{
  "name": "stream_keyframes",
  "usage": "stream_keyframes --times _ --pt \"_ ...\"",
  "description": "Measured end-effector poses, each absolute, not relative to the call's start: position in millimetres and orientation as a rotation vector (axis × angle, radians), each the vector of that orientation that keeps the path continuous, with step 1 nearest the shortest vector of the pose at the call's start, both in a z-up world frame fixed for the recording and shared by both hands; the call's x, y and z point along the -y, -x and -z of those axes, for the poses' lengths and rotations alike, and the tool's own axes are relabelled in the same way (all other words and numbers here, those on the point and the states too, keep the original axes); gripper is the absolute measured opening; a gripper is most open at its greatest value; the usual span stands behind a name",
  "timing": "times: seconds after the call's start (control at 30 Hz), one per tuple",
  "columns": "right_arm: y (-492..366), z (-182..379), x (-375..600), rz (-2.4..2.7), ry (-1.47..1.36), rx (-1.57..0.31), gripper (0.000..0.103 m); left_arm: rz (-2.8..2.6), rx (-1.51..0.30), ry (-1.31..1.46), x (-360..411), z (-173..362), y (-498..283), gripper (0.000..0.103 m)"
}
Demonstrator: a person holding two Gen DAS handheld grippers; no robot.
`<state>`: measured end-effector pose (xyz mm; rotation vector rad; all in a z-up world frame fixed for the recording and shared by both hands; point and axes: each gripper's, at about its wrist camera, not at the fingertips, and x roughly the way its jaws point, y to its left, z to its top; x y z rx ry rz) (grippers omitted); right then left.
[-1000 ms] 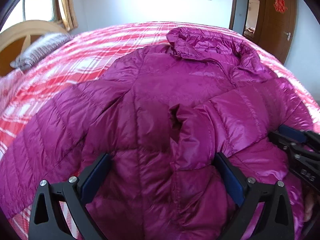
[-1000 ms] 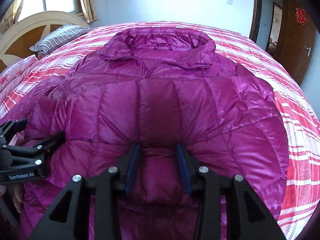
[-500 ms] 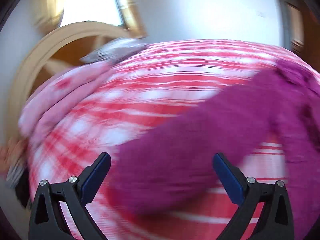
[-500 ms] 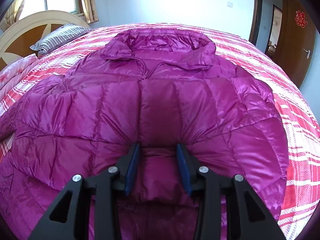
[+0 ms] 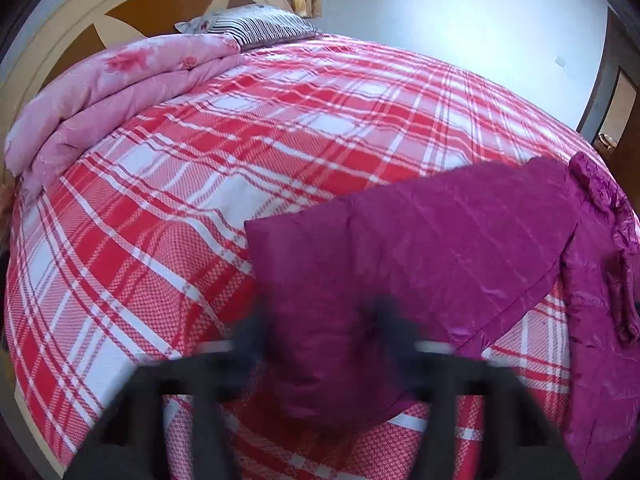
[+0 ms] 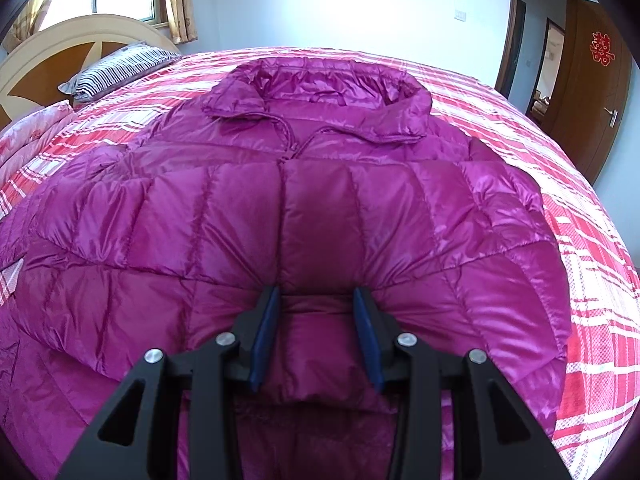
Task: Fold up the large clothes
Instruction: 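Grasp the other sleeve cuff with the left gripper and lift it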
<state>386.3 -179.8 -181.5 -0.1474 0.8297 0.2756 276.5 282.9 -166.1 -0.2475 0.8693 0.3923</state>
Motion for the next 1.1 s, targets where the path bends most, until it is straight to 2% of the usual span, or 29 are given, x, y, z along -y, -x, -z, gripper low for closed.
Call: stream_keyframes --times 0.07,0.17,0.53,0.77,1.1 --pt "-386.3 181.6 179.9 -0.276 0.148 -0.830 0.042 -0.364 -0.848 0.235 -282.6 161.8 -274.9 0.016" --pt "-386.3 181.3 180.3 -0.277 0.145 -0.830 0.042 -0.354 -0.804 0.203 -277.9 144.4 -272.7 0.013" --pt "-386.3 181.2 180.5 -0.277 0.147 -0.828 0.042 -0.284 -0.577 0.172 -259.0 40.7 -279.4 0.011" --pt "-386.2 181.1 180.3 -0.278 0.148 -0.828 0.042 -0.137 -0.463 0.156 -207.1 -21.5 -285.4 0.011" --pt "-385.7 181.1 179.2 -0.272 0.161 -0.824 0.042 0.092 -0.434 0.073 -104.8 -44.8 -305.6 0.011"
